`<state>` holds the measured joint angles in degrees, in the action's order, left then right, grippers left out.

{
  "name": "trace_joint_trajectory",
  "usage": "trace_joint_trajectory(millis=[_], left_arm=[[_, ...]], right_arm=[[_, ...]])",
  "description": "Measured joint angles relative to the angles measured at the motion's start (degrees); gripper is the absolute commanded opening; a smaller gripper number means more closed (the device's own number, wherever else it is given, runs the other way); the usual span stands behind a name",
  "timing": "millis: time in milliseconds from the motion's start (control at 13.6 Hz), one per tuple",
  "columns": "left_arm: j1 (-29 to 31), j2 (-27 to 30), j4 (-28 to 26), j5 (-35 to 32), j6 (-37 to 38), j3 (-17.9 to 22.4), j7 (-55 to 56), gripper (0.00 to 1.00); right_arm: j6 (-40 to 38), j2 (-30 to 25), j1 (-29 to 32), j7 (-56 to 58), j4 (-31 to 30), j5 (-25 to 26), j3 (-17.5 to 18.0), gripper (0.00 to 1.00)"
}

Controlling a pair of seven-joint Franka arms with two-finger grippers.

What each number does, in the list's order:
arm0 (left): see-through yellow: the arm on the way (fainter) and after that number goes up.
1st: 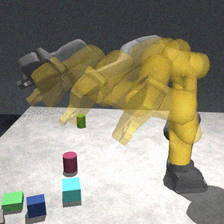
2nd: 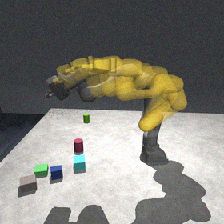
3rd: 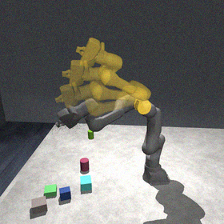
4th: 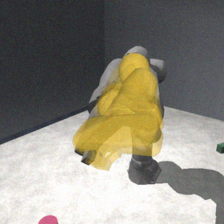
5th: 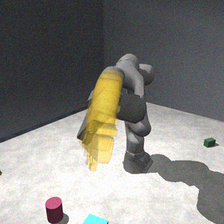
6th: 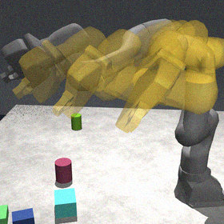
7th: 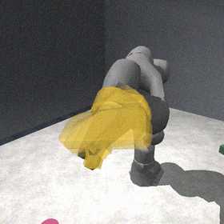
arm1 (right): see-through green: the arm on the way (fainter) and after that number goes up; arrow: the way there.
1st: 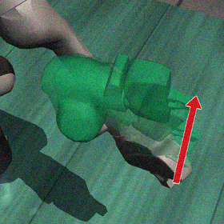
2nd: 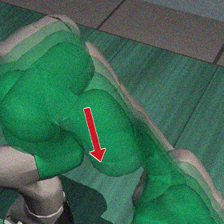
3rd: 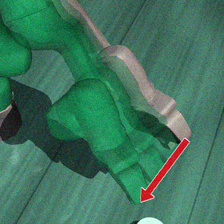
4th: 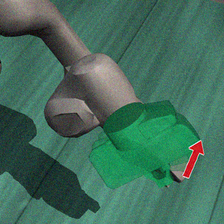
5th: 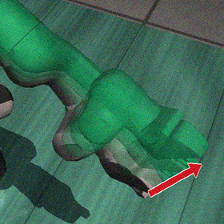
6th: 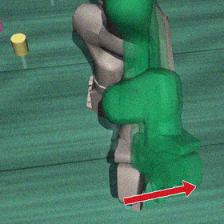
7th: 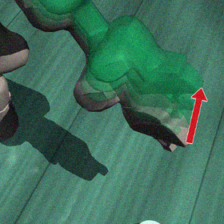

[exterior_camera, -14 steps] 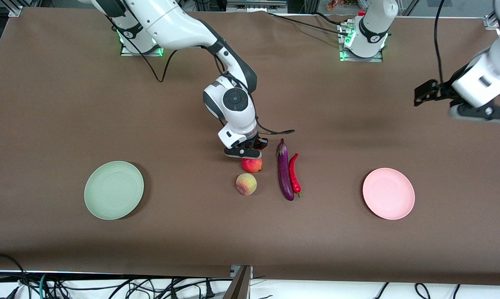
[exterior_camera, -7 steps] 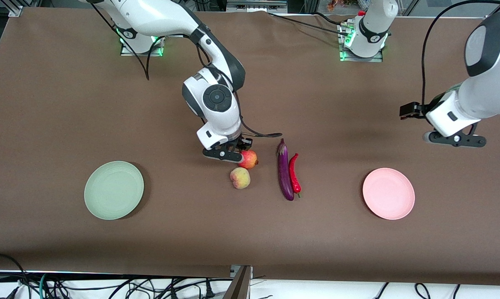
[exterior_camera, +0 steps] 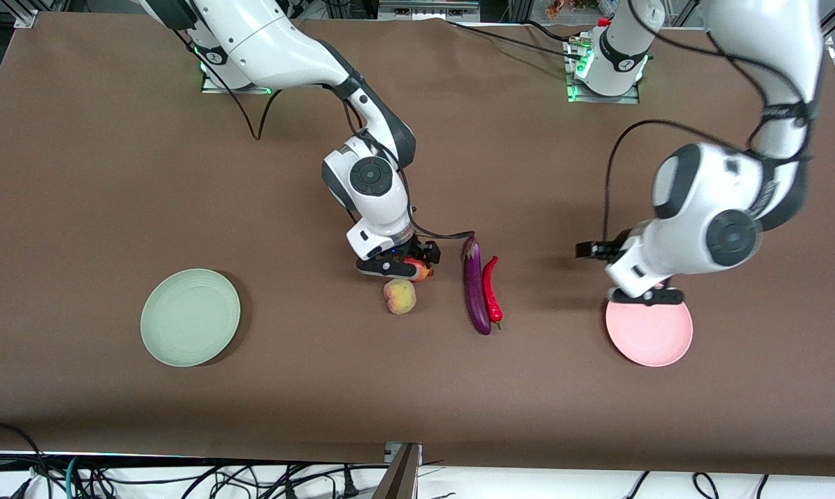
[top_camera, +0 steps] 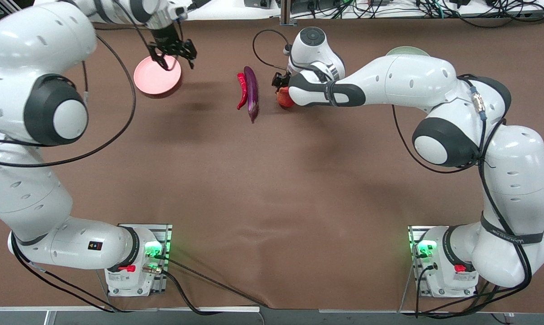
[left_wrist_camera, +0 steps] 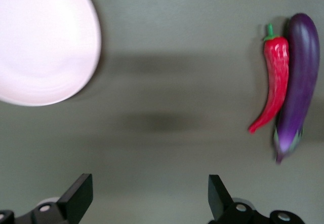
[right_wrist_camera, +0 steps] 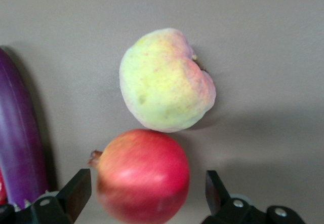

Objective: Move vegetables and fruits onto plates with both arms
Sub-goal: 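Grasp the chili with the left gripper while the right gripper holds the pomegranate, then carry the pomegranate with the right gripper while the left gripper carries the chili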

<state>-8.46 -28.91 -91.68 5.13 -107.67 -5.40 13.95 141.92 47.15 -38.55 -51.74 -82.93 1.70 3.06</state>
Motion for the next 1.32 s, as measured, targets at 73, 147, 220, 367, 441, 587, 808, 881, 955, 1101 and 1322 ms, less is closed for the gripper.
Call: trace_joint_trajectory(millis=[73,147,220,367,441,587,808,881,955,1101,1322], left_arm=[[-1.5,-2.06,0.05,0.42,-3.14,-0.05,2.68,1.0],[-3.12,-3.94,0.11,0.82,-6.19,-0.09,5.17,1.0],[-4.72,-5.73,0.16,1.93,-8.84,-0.12,8.05,1.0],[-7.27,-8.98,0.22,4.52,-13.83,-0.12,13.18,1.0],[-8.38,-10.39,0.29,5.11,-15.85,-0.13,14.79,1.0],[-10.44,-12.57,0.42,5.27,-18.78,-0.15,17.95,1.0],[-11.38,-14.32,0.55,5.28,-20.25,-0.09,20.71,0.95],[-11.4,-14.64,0.6,5.28,-20.36,-0.06,21.08,0.96],[-11.57,-14.89,0.87,5.29,-20.51,-0.09,21.83,0.98],[-12.53,-15.71,2.4,5.29,-20.52,-0.11,24.21,1.0],[-13.23,-16.98,4.49,5.29,-20.58,0.0,25.27,1.0]], right_arm=[[0.65,0.19,-0.1,0.0,0.0,0.0,0.02,1.0],[0.94,0.33,-0.2,0.0,-0.01,0.0,0.04,1.0],[1.03,0.54,-0.49,0.0,-0.04,0.0,0.08,1.0],[1.28,1.32,-1.48,0.0,-0.08,0.0,0.12,1.0],[1.9,1.88,-1.92,-0.01,-0.09,0.01,0.12,1.0],[3.25,2.71,-2.27,-0.01,-0.09,0.01,0.12,1.0],[3.65,2.93,-2.23,-0.01,-0.08,0.01,0.03,1.0],[3.68,2.93,-2.23,-0.01,-0.08,0.01,0.02,1.0],[3.73,2.93,-2.23,-0.01,-0.07,0.01,-0.02,1.0],[3.84,2.91,-2.2,-0.01,0.05,0.01,-0.12,1.0],[3.97,2.84,-2.15,-0.01,0.55,0.01,-0.73,1.0]])
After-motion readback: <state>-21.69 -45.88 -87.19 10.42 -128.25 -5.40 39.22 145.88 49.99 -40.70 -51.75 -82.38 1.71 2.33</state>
